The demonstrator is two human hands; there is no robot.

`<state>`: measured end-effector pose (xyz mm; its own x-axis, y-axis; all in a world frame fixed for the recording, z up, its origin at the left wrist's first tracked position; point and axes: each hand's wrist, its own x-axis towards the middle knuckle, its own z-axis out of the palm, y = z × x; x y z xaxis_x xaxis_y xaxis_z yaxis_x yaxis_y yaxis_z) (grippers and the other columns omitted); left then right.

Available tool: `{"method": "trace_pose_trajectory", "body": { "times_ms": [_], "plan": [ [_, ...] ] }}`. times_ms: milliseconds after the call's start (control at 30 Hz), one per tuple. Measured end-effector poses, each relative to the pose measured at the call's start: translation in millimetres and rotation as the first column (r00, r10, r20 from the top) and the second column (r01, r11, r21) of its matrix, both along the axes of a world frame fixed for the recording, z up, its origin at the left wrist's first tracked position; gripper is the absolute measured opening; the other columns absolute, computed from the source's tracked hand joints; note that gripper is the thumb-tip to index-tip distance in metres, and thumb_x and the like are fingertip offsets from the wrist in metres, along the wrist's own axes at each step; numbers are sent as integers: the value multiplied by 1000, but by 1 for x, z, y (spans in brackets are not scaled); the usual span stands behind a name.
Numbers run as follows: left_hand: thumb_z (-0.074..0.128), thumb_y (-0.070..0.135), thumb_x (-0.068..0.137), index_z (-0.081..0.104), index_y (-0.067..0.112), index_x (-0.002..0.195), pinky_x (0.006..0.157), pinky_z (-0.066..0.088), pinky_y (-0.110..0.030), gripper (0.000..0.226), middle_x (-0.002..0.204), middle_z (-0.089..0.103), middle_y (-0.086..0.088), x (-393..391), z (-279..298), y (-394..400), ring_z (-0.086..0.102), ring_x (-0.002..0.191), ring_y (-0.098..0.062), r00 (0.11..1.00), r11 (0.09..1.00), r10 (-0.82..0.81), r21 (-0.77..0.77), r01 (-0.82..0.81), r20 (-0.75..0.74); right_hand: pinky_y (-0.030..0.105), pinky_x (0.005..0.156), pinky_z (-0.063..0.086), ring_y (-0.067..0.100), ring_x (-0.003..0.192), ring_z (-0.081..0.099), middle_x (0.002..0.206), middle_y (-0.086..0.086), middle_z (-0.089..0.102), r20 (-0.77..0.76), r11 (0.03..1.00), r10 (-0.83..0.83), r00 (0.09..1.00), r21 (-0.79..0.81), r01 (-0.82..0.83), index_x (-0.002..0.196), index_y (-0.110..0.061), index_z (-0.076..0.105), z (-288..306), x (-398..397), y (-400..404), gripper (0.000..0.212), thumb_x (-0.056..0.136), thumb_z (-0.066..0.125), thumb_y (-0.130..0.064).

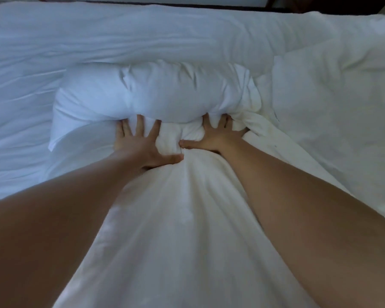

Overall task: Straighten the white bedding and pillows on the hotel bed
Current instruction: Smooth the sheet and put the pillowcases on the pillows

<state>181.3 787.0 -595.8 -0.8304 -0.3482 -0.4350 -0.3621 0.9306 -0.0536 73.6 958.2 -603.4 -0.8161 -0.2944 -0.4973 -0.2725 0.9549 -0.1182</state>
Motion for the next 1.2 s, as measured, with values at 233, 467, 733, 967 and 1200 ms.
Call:
{"method": "trace_pose_trajectory", "body": {
  "times_ms": [233, 467, 733, 967, 1200],
  "plan": [
    [7, 87, 78, -9, 27, 156, 121, -2, -49, 100, 165, -7, 0, 56, 16, 39, -4, 149, -40, 999, 998, -21, -60, 18, -50, 62, 110, -22, 28, 151, -18, 164, 14, -17, -131, 1000, 15, 991, 19, -12, 156, -30, -15, 16, 87, 31, 93, 84, 10, -84],
    [6, 51, 100, -5, 28, 156, 119, -12, -51, 62, 165, -7, 2, 165, 44, 106, -13, 150, -32, 997, 996, -71, -64, 69, -26, 49, 114, -21, 23, 150, -21, 163, 10, -20, -113, 998, 43, 993, -42, -48, 157, -29, -10, 52, 202, 99, 86, 89, 9, -78],
    [3, 61, 92, 1, 13, 157, 118, -13, -52, 81, 165, 0, -4, 302, 56, 193, -7, 151, -33, 989, 995, -27, -101, 13, -143, 51, 119, -15, 21, 153, 7, 164, 7, 20, -430, 960, 143, 892, -160, -231, 154, -21, 31, 64, 343, 192, 83, 90, 23, -72],
    [34, 54, 90, 35, -4, 148, 120, 12, -56, 82, 154, 34, -22, 396, 53, 247, 27, 144, -44, 956, 999, -10, -38, -1, -294, 69, 110, 20, 40, 151, -7, 165, 14, -6, -354, 982, -97, 930, -187, 31, 157, -36, 10, 64, 424, 264, 83, 87, 30, -76],
    [42, 58, 88, 41, 1, 146, 116, 16, -61, 82, 155, 35, -18, 447, 51, 273, 28, 144, -41, 947, 995, -70, -83, 46, -312, 70, 112, 6, 43, 146, -22, 156, 14, -38, 168, 997, 68, 983, 11, -71, 143, -42, -36, 85, 404, 285, 135, 51, 43, -101]
  ]
}}
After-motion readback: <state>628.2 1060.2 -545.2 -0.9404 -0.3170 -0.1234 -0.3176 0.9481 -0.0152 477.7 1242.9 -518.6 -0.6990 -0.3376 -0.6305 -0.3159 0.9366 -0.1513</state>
